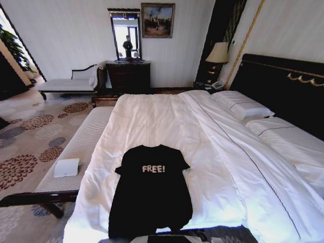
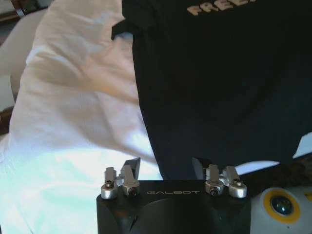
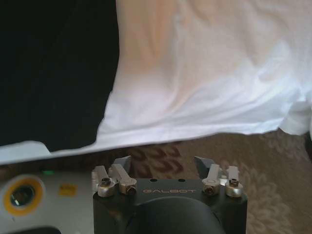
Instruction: Fold the clothes on the bed.
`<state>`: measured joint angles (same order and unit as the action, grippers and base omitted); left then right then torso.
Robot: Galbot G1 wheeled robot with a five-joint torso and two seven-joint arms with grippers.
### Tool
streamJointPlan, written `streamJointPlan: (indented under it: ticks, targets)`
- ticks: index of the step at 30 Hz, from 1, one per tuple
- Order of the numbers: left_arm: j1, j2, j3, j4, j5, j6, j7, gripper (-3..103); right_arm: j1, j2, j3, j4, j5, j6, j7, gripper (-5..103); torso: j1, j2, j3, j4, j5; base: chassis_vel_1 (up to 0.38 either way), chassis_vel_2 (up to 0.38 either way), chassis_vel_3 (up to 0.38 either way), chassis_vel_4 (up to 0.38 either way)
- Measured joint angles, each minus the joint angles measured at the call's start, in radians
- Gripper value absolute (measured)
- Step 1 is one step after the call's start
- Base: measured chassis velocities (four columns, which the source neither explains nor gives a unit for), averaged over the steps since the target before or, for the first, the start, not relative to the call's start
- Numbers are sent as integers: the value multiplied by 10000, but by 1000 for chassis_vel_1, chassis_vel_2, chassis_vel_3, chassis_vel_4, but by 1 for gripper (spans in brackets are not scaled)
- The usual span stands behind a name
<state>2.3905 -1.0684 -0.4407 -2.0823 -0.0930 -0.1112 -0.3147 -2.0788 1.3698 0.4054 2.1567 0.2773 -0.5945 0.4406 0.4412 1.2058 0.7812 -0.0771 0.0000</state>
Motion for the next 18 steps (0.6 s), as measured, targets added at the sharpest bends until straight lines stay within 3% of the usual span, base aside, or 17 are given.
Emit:
streamJointPlan:
  ticks: [4, 6, 7, 12, 18]
  targets:
    - [-379, -394, -325, 22, -24, -498, -24, 82, 353, -50, 364, -79, 154, 1390, -732, 94, 1, 0, 0, 1, -1, 0, 0, 0, 0]
    - [-499, -518, -421, -7, -121, -619, -25, 88, 444, -85, 448, -32, 329, 1672, -914, 97, 0, 0, 0, 0, 0, 0, 0, 0, 0]
    - [-615, -637, -501, -74, -244, -737, -16, 93, 549, -120, 514, 30, 504, 1880, -1078, 99, 1, 0, 0, 0, 0, 0, 0, 0, 0]
    - [-1445, -1289, -824, -121, -539, -1212, 83, 100, 1367, -238, 642, 13, 1130, 2690, -1673, 100, 0, 0, 0, 2, 0, 0, 0, 0, 0]
    - [-2609, -1700, -1159, -281, -1317, -952, 38, 100, 2150, -425, 812, 61, 2303, 3095, -1921, 100, 2, -1, 1, 1, 0, 0, 0, 0, 0]
